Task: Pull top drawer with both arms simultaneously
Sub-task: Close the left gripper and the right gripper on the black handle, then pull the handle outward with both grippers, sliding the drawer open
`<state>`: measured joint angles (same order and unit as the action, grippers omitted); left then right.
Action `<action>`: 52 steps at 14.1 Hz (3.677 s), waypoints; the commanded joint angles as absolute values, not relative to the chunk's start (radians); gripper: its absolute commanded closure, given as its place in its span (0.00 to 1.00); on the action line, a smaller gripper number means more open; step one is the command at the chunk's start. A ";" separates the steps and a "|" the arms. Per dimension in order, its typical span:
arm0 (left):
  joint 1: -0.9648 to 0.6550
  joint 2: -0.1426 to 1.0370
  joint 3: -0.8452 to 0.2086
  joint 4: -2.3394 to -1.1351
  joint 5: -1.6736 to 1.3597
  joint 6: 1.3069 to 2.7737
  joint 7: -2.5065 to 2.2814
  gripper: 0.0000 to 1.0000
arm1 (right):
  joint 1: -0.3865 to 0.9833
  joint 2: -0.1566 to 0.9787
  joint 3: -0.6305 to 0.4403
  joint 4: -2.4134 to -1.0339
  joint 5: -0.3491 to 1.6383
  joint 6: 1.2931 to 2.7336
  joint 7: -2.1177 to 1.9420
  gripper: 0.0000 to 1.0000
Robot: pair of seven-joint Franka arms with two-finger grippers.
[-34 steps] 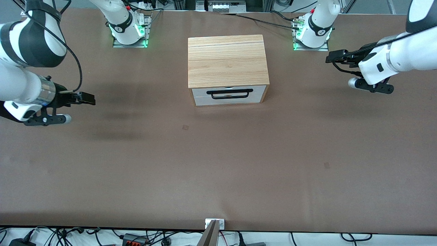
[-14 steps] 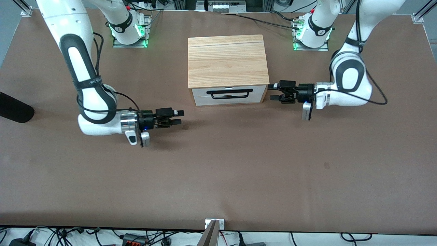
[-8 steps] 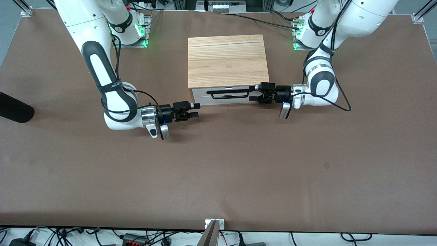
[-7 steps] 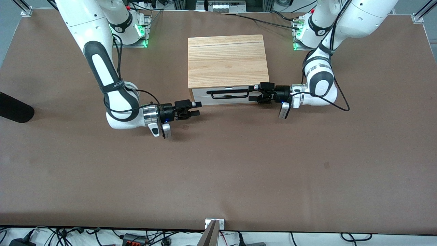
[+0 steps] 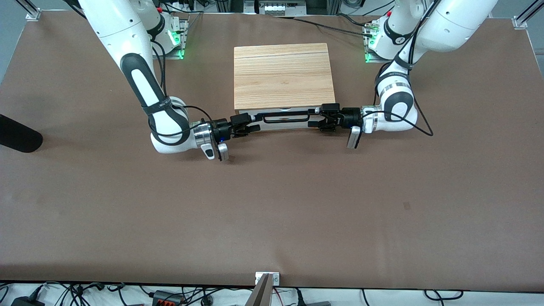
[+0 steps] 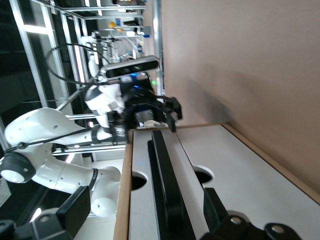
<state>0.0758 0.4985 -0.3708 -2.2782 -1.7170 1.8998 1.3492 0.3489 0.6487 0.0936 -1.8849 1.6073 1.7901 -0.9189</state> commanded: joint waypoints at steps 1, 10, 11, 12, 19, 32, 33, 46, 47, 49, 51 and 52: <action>0.052 0.520 -0.380 -2.276 -1.781 1.904 1.401 0.51 | 0.354 0.675 0.097 -1.884 1.658 1.769 -1.002 0.00; 0.057 0.537 -0.380 -2.269 -1.790 1.901 1.402 0.92 | 0.377 0.693 0.100 -1.884 1.658 1.750 -1.051 0.29; 0.058 0.537 -0.380 -2.270 -1.790 1.898 1.402 0.98 | 0.379 0.698 0.100 -1.884 1.658 1.750 -1.051 0.31; 0.058 0.537 -0.380 -2.270 -1.790 1.898 1.402 0.99 | 0.380 0.704 0.100 -1.884 1.660 1.752 -1.052 0.35; 0.058 0.545 -0.380 -2.269 -1.790 1.898 1.404 0.99 | 0.382 0.719 0.100 -1.862 1.661 1.761 -1.054 0.79; 0.054 0.572 -0.377 -2.194 -1.787 1.904 1.390 0.99 | 0.379 0.814 0.098 -1.744 1.713 1.761 -1.108 1.00; 0.052 0.584 -0.377 -2.178 -1.787 1.904 1.390 0.99 | 0.377 0.834 0.098 -1.717 1.712 1.761 -1.108 1.00; 0.052 0.776 -0.354 -1.921 -1.772 1.908 1.388 0.99 | 0.367 0.968 0.077 -1.491 1.704 1.766 -1.023 1.00; 0.051 0.778 -0.354 -1.914 -1.772 1.908 1.388 0.99 | 0.368 0.968 0.069 -1.490 1.704 1.766 -1.020 1.00; 0.052 0.778 -0.354 -1.916 -1.772 1.908 1.388 0.99 | 0.368 0.969 0.068 -1.474 1.703 1.767 -0.996 1.00; 0.054 0.778 -0.353 -1.916 -1.772 1.908 1.388 0.88 | 0.368 0.968 0.069 -1.474 1.703 1.772 -0.994 1.00; 0.051 0.778 -0.353 -1.916 -1.772 1.910 1.388 0.66 | 0.368 0.969 0.068 -1.474 1.703 1.773 -0.994 0.99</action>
